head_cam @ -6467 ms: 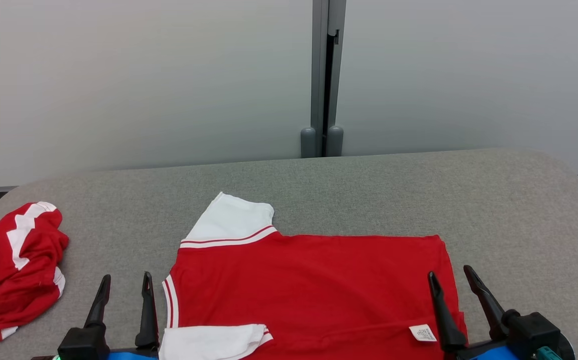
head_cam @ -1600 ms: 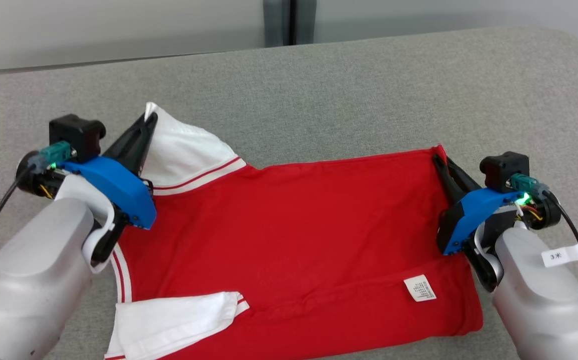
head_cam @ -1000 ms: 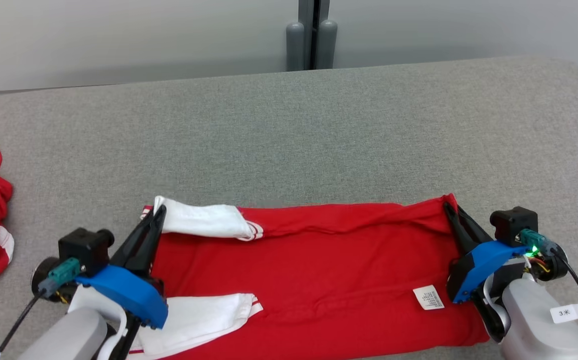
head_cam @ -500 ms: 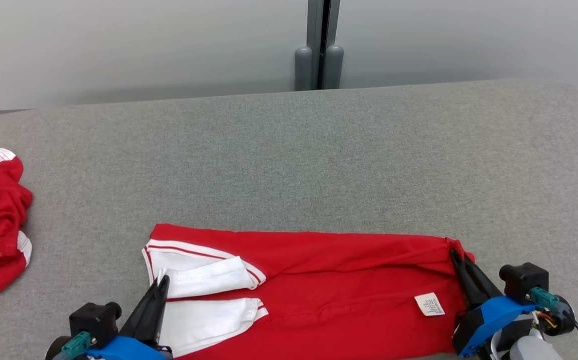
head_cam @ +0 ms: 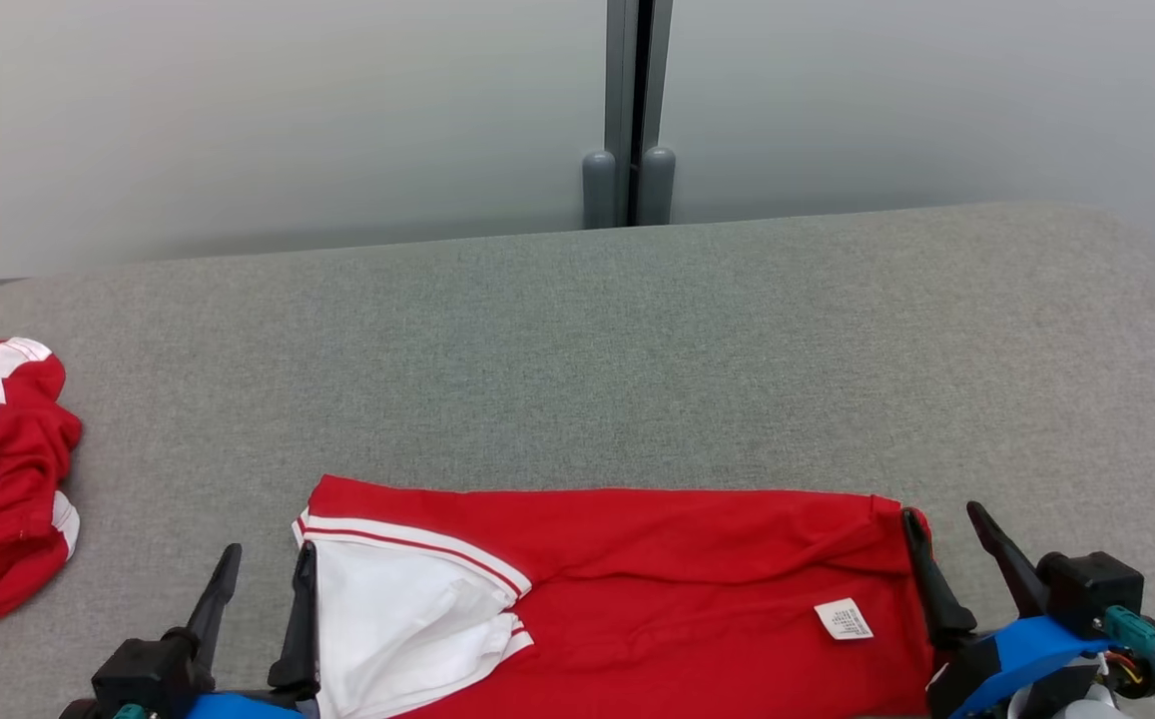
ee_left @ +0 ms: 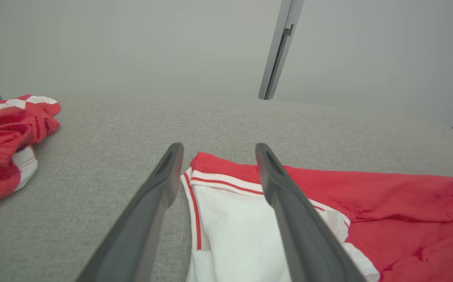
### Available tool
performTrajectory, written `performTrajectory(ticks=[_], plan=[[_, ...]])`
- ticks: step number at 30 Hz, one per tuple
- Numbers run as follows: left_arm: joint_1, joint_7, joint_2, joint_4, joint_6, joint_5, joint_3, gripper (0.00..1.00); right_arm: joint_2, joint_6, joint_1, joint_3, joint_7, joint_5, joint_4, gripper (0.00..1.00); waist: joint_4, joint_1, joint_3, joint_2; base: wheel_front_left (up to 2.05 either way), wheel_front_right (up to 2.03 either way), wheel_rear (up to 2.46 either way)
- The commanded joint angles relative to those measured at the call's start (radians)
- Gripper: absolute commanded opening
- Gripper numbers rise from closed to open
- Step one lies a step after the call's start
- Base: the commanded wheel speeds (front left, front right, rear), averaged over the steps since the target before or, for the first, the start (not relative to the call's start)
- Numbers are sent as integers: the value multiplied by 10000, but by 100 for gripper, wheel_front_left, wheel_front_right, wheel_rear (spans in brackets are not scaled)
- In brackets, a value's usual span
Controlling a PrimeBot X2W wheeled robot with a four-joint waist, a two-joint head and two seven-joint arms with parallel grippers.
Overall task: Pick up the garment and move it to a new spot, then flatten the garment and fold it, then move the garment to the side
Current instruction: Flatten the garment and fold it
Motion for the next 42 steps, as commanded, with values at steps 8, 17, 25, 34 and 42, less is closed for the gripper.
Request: performTrajectory(ticks=[8,17,25,34,42], plan=[[852,-45,-1224,-919,-277,2308,2133,100,-192,1,-311,-308,-29,77,272,100,55,0,-271,0,0,0,0],[1093,-45,-2200,-1140,-679,3682,3401,100,160,1,-1097,-480,277,123,2399,100,305,0,-235,0,0,0,0],[1146,-45,-2576,-927,-1070,4226,3939,100,479,1,-1503,-295,448,229,4116,100,394,0,-187,0,0,0,0],[1105,-45,-2776,-886,-1286,4568,4293,100,852,3,-1483,338,453,662,5110,67,346,0,-199,0,0,0,0],[1184,-45,-2854,-781,-1301,4823,4516,100,651,0,-1591,600,169,1268,5104,0,277,0,-383,0,0,0,0]])
